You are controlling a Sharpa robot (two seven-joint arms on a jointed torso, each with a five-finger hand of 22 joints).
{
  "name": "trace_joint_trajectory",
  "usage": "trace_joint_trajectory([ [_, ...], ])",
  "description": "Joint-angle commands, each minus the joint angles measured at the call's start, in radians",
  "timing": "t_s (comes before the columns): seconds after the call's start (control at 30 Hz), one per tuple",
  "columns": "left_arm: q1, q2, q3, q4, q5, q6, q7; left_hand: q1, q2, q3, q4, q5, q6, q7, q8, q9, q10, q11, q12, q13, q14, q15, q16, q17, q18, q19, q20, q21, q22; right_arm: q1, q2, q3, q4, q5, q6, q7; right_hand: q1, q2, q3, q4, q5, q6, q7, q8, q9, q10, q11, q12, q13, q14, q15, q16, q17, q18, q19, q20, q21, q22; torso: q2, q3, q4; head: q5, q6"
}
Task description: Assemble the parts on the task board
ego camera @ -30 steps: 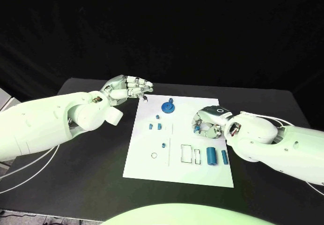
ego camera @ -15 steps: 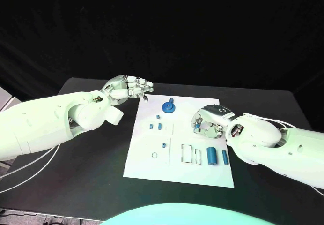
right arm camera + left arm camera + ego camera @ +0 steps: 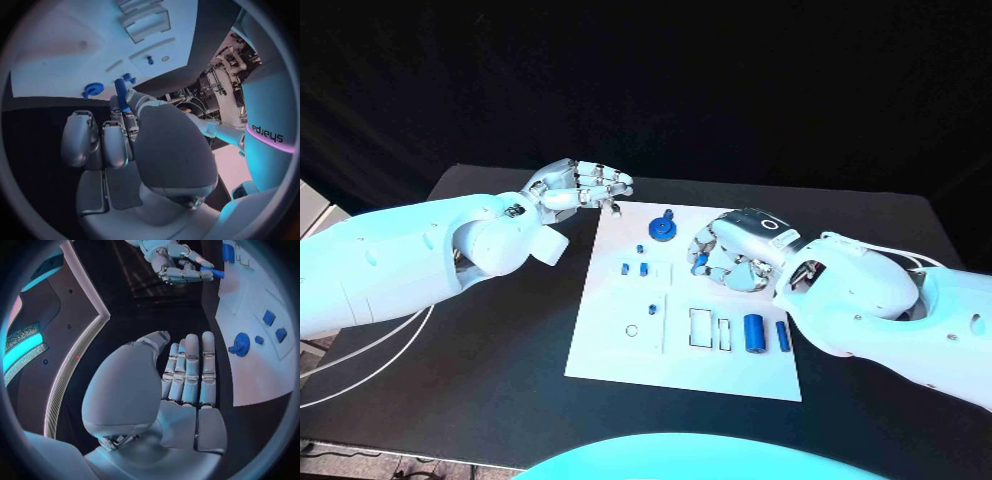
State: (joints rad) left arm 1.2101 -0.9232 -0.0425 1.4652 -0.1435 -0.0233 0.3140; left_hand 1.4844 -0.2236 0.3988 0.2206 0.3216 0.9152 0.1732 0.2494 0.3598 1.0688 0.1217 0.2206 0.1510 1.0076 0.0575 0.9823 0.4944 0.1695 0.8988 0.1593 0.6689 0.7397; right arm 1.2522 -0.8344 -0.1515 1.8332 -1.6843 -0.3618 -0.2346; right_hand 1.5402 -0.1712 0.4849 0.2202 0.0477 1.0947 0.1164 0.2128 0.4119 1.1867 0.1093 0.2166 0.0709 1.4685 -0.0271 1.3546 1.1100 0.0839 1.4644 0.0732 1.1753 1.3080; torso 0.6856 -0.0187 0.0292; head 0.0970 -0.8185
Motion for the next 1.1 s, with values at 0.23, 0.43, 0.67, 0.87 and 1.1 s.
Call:
trace_joint_trajectory([
  [0.23, 0.000, 0.012, 0.001, -0.001, 0.005, 0.022, 0.006, 0.005, 0.005, 0.000, -0.003, -0.003, 0.002, 0.006, -0.005, -0.002, -0.003, 0.002, -0.007, -0.001, -0.005, 0.000, 0.005, 0.002, 0.010, -0.007, -0.001, 0.007, 0.001, -0.046, 0.123, 0.000, 0.006, -0.003, -0.017, 0.041, 0.016, 0.004, 0.060, -0.064, 0.002, -0.001, 0.005, 0.004, 0.003, 0.072, -0.064, -0.003, 0.043, 0.016, -0.006, 0.003, -0.002, -0.014, 0.004, -0.006, -0.001, 0.128, 0.001, -0.0005, 0.0029, 0.014, -0.004],
  [0.43, 0.000, 0.016, 0.001, 0.001, 0.005, 0.023, 0.006, 0.006, 0.007, 0.000, -0.003, -0.003, 0.002, 0.006, -0.005, -0.002, -0.003, 0.001, -0.008, -0.001, -0.005, 0.000, 0.005, 0.002, 0.010, -0.008, -0.001, 0.008, 0.003, -0.085, 0.193, -0.007, -0.030, -0.015, -0.015, 0.059, 0.015, 0.003, 0.064, -0.068, 0.002, -0.001, 0.005, 0.004, 0.004, 0.072, -0.063, -0.005, 0.044, 0.016, -0.006, 0.003, -0.003, -0.014, 0.004, -0.006, -0.002, 0.129, 0.002, -0.0023, 0.0023, 0.023, -0.007],
  [0.67, 0.000, 0.017, 0.001, 0.004, 0.005, 0.023, 0.005, 0.006, 0.007, 0.000, -0.003, -0.003, 0.002, 0.006, -0.005, -0.002, -0.003, 0.001, -0.008, -0.001, -0.005, 0.000, 0.005, 0.002, 0.010, -0.008, -0.001, 0.008, 0.003, -0.131, 0.236, -0.018, -0.092, -0.020, -0.004, 0.069, 0.015, 0.003, 0.065, -0.069, 0.002, -0.001, 0.006, 0.005, 0.004, 0.072, -0.063, -0.006, 0.045, 0.016, -0.005, 0.002, -0.004, -0.014, 0.003, -0.006, -0.004, 0.128, 0.002, -0.0014, 0.0013, 0.036, -0.015],
  [0.87, 0.000, 0.016, 0.001, 0.006, 0.005, 0.023, 0.004, 0.006, 0.007, 0.000, -0.003, -0.003, 0.002, 0.006, -0.005, -0.002, -0.003, 0.001, -0.008, -0.001, -0.005, 0.000, 0.005, 0.002, 0.010, -0.008, -0.001, 0.008, 0.003, -0.158, 0.251, -0.021, -0.118, -0.029, 0.003, 0.072, 0.014, 0.003, 0.068, -0.071, 0.003, -0.002, 0.006, 0.005, 0.005, 0.072, -0.062, -0.007, 0.045, 0.016, -0.005, 0.002, -0.003, -0.013, 0.002, -0.006, -0.007, 0.127, 0.002, 0.0008, 0.0009, 0.041, -0.021],
  [1.1, 0.000, 0.016, 0.001, 0.006, 0.005, 0.023, 0.004, 0.008, 0.007, 0.000, -0.004, -0.003, 0.003, 0.005, -0.005, -0.002, -0.003, 0.001, -0.008, -0.001, -0.006, -0.001, 0.006, 0.003, 0.010, -0.009, -0.001, 0.009, 0.004, -0.165, 0.256, -0.022, -0.125, -0.036, 0.012, 0.068, 0.014, 0.003, 0.068, -0.071, 0.003, -0.002, 0.006, 0.005, 0.005, 0.072, -0.062, -0.007, 0.045, 0.016, -0.005, 0.002, -0.003, -0.013, 0.002, -0.006, -0.007, 0.127, 0.002, 0.0005, -0.0004, 0.043, -0.026],
])
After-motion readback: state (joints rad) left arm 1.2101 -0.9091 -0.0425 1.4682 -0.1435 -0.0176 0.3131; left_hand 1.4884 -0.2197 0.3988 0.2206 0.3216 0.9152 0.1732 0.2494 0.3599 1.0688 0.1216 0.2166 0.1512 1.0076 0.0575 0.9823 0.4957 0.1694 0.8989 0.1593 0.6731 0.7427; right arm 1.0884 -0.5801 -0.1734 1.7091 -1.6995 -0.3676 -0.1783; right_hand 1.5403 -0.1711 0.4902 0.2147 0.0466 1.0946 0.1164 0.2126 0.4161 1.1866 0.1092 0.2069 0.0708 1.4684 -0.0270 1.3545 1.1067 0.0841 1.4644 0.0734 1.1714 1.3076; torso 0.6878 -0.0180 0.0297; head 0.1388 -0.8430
